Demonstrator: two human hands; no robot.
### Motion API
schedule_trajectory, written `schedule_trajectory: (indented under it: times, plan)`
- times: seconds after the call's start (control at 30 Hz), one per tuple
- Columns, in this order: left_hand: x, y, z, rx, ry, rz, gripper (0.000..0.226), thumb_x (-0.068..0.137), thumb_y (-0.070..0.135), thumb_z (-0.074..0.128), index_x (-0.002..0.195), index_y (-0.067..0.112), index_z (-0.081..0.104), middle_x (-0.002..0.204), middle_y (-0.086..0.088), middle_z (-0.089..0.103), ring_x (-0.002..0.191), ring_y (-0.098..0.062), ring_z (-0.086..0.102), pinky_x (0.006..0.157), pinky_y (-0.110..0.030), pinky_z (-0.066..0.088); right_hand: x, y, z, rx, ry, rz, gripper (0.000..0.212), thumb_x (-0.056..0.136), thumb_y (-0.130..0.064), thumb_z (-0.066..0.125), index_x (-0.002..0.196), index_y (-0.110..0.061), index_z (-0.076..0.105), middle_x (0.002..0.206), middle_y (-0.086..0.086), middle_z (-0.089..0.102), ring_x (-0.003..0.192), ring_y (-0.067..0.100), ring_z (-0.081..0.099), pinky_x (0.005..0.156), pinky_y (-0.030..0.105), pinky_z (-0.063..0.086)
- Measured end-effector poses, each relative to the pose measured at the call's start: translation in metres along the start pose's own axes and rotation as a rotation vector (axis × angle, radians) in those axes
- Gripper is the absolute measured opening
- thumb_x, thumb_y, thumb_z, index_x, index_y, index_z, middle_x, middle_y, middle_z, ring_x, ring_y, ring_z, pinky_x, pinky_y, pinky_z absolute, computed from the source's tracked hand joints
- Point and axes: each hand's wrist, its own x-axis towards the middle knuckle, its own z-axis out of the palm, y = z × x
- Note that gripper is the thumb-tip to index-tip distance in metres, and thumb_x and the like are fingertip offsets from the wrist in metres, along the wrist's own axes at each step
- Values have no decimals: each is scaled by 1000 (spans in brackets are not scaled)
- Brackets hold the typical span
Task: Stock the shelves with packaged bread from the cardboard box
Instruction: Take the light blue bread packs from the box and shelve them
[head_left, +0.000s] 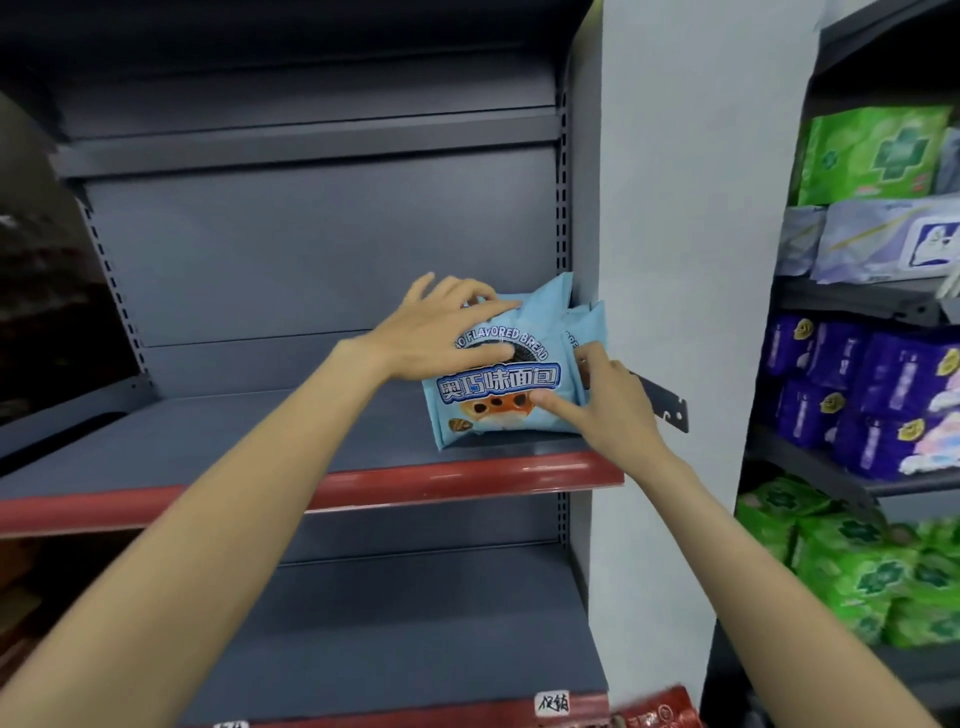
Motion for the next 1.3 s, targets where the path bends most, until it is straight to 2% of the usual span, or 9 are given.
schedule_trajectory:
  times: [0.17,0.37,0.57,0.73,0.87,1.0,1.13,1.23,1.3]
  plan:
    - [2,13,21,36,277,-25,76,82,74,17,142,32,39,118,4,51,111,-14,46,102,-33,24,-1,5,-1,-102,7,43,73,69,-74,52,114,-16,50,101,4,67,88,28,62,78,46,50]
    - [4,29,38,193,494,27,64,85,69,35,128,27,56,104,0,60,94,-19,55,89,-32,28,-5,9,-5,-44,-35,86,72,64,-74,53,109,-18,49,94,3,68,80,25,64,70,42,53]
    - [11,22,30,19,252,-78,59,92,65,32,140,32,43,121,2,60,115,-18,52,97,-35,31,-15,9,-3,10,-52,106,55,76,-63,56,111,-20,56,92,1,68,75,19,64,70,36,54]
    - [2,24,34,-32,284,-102,72,85,71,13,139,34,44,115,4,64,115,-15,53,114,-38,13,-22,7,-6,67,-75,134,73,70,-72,48,126,-24,47,94,-4,65,78,14,63,72,32,52]
    - [-5,29,30,6,369,-81,61,93,59,15,139,31,44,117,8,63,123,-12,48,118,-47,-3,-30,2,-9,72,32,91,78,72,-76,39,136,-32,33,107,-11,58,97,15,60,88,43,49]
    - [-19,30,28,-17,601,-24,47,97,45,33,130,19,56,112,2,65,113,-17,54,119,-40,8,-35,-7,-10,104,115,8,78,77,-69,46,144,-34,24,134,0,44,120,19,47,96,43,46]
    - [-33,29,25,-42,683,-20,39,97,38,40,121,17,62,111,1,65,112,-17,54,118,-37,11,-39,-19,-11,81,157,-49,77,83,-61,52,147,-33,21,145,4,31,133,21,32,103,37,37]
    - [-53,36,28,-139,787,-74,34,95,34,42,115,17,65,108,4,66,107,-13,54,112,-35,23,-47,-29,-10,54,271,-163,63,88,-53,51,142,-24,35,141,6,38,129,21,36,106,34,34]
    - [-76,44,32,-294,867,-156,30,94,30,44,109,17,66,99,9,68,98,-10,55,98,-33,38,-58,-41,-4,69,378,-296,45,91,-38,53,130,-14,51,128,7,52,118,20,45,101,31,37]
